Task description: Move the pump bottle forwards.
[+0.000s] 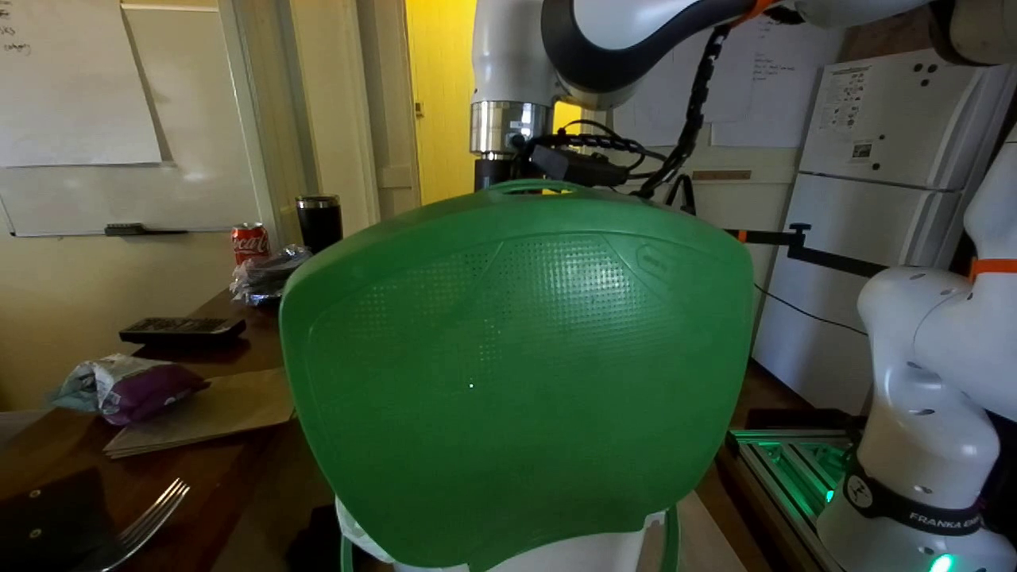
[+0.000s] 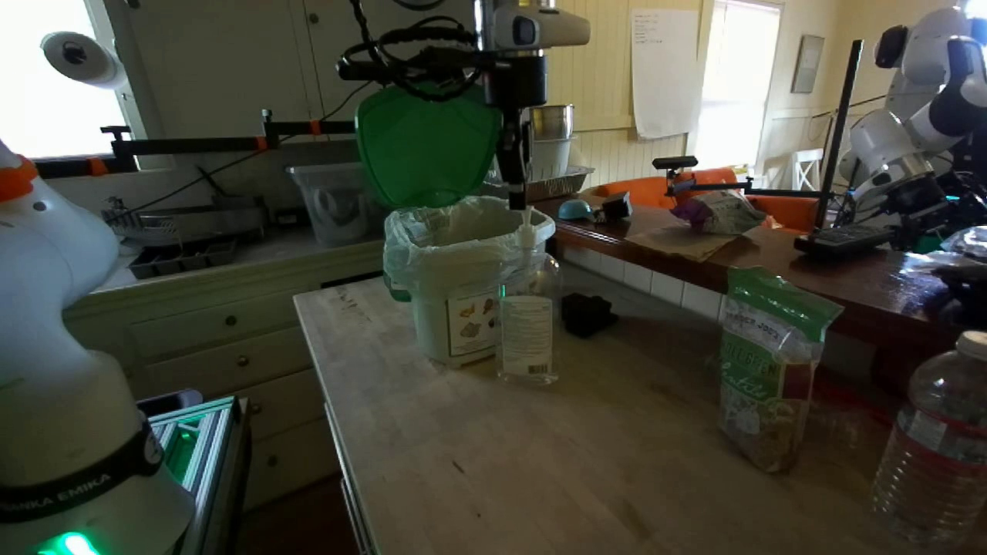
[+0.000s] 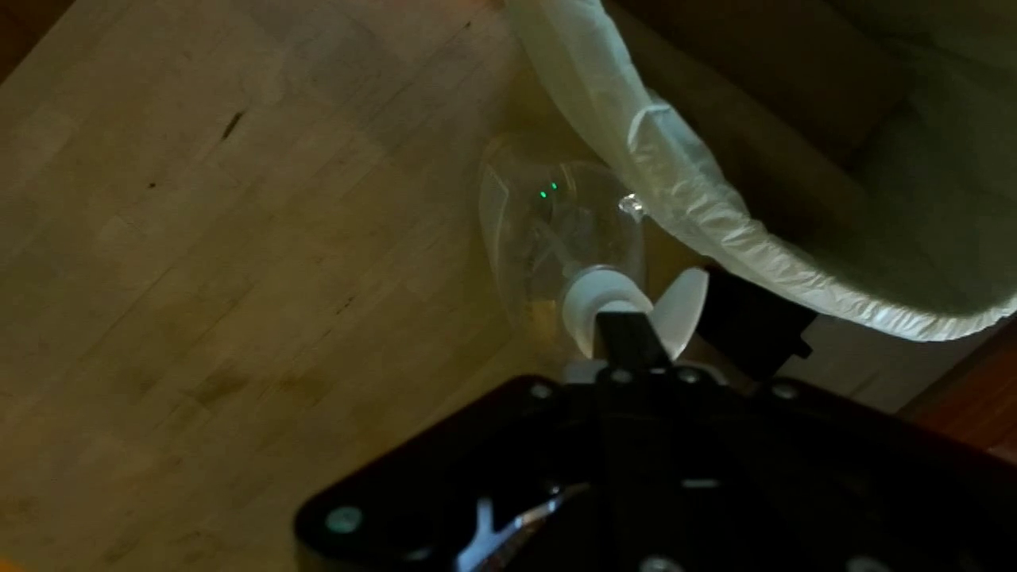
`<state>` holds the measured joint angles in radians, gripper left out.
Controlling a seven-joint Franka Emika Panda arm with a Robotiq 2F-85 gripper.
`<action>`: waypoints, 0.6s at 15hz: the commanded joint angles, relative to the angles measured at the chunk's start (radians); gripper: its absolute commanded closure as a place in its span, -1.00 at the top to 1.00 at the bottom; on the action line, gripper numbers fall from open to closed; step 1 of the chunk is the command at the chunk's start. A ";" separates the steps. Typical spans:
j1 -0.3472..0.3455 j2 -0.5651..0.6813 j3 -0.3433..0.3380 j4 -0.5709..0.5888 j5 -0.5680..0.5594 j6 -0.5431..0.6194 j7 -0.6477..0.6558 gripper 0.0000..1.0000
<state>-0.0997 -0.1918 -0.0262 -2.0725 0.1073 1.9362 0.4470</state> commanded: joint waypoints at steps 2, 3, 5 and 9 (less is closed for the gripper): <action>-0.002 -0.007 -0.006 0.001 -0.013 -0.005 0.004 -1.00; -0.002 -0.010 -0.007 0.003 -0.013 -0.005 0.004 -1.00; -0.003 -0.017 -0.009 0.002 -0.012 -0.006 0.003 -1.00; -0.005 -0.028 -0.012 0.001 -0.014 -0.006 0.006 -1.00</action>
<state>-0.1014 -0.2039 -0.0365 -2.0675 0.1073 1.9362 0.4470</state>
